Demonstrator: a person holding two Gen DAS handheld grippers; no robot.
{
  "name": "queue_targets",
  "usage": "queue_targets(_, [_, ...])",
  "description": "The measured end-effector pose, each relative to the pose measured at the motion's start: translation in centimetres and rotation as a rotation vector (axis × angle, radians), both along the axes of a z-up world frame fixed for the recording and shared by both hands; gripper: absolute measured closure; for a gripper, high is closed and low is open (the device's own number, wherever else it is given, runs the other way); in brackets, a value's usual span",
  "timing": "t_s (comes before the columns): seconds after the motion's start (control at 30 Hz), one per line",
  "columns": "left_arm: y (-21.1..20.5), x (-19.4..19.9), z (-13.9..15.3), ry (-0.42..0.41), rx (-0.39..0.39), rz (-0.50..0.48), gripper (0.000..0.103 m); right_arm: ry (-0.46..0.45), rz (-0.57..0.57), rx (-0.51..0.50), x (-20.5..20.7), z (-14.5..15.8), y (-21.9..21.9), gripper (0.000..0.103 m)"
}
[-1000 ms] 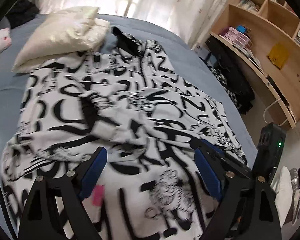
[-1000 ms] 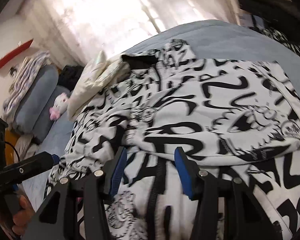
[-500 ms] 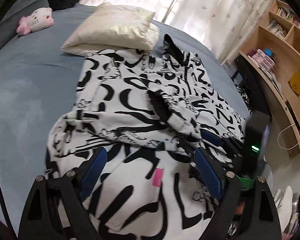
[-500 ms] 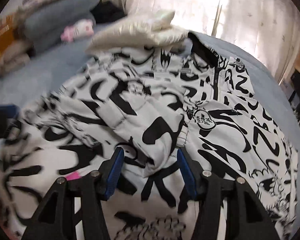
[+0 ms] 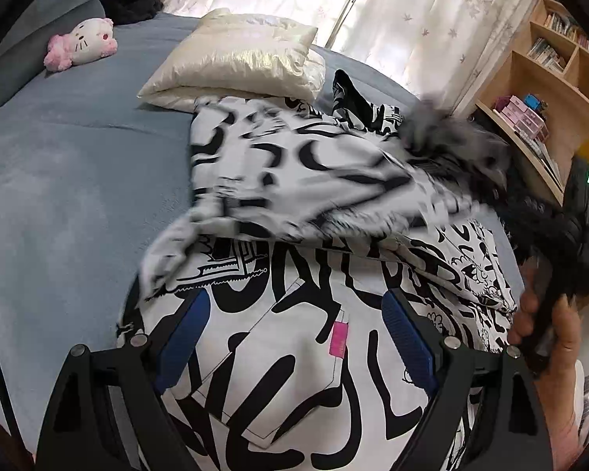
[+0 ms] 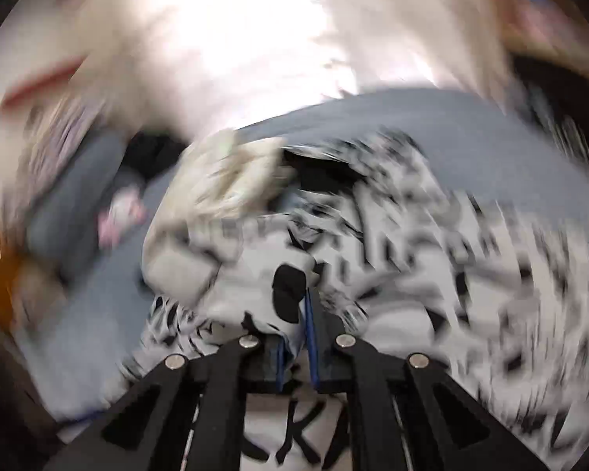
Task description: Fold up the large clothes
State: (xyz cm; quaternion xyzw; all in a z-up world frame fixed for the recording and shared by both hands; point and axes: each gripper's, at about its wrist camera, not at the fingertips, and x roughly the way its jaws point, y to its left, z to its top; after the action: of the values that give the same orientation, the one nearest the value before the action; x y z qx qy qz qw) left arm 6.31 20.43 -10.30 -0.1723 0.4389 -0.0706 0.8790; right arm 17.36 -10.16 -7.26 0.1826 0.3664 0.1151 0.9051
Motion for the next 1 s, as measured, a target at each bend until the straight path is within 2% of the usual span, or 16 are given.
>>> queue_targets(0.03, [0.0, 0.0, -0.1, 0.004, -0.003, -0.001, 0.015, 0.078, -0.049, 0.065, -0.2, -1.6, -1.7, 0.089])
queue_targets(0.07, [0.1, 0.1, -0.3, 0.01, -0.005, -0.003, 0.015, 0.206, -0.089, 0.107, -0.2, -4.1, -3.3, 0.076])
queue_targets(0.1, [0.1, 0.2, -0.6, 0.015, -0.007, -0.004, 0.015, 0.319, -0.097, 0.105, -0.4, -6.3, -4.1, 0.069])
queue_targets(0.17, [0.3, 0.5, -0.8, 0.023, -0.001, -0.003, 0.015, 0.401, -0.1, 0.074, -1.2, -8.7, -5.0, 0.069])
queue_targets(0.23, [0.3, 0.8, -0.6, 0.022, 0.008, 0.0, 0.015, 0.404, -0.075, 0.063, -2.5, -9.3, -5.8, 0.069])
queue_targets(0.33, [1.0, 2.1, 0.1, 0.004, 0.063, 0.007, 0.015, 0.348, -0.078, 0.053, -3.5, -7.9, -7.4, 0.066])
queue_targets(0.4, [1.6, 3.6, 0.7, -0.009, 0.107, 0.006, 0.015, 0.311, -0.088, 0.051, -3.3, -6.8, -8.5, 0.057])
queue_targets(0.57, [3.2, 9.4, 0.7, 0.024, 0.169, 0.033, 0.015, 0.258, -0.118, 0.035, -0.6, -5.4, -11.0, 0.052])
queue_targets(0.77, [3.8, 17.2, -2.4, 0.142, 0.163, 0.056, 0.015, 0.297, -0.07, 0.047, 4.3, -7.4, -12.1, 0.052])
queue_targets(0.9, [3.7, 21.0, -4.7, 0.196, 0.209, 0.08, 0.015, 0.355, -0.03, 0.025, 6.7, -9.9, -11.4, 0.052])
queue_targets(1.0, [4.3, 23.1, -6.5, 0.23, 0.186, 0.108, 0.016, 0.341, 0.011, 0.064, 7.4, -11.1, -10.6, 0.052])
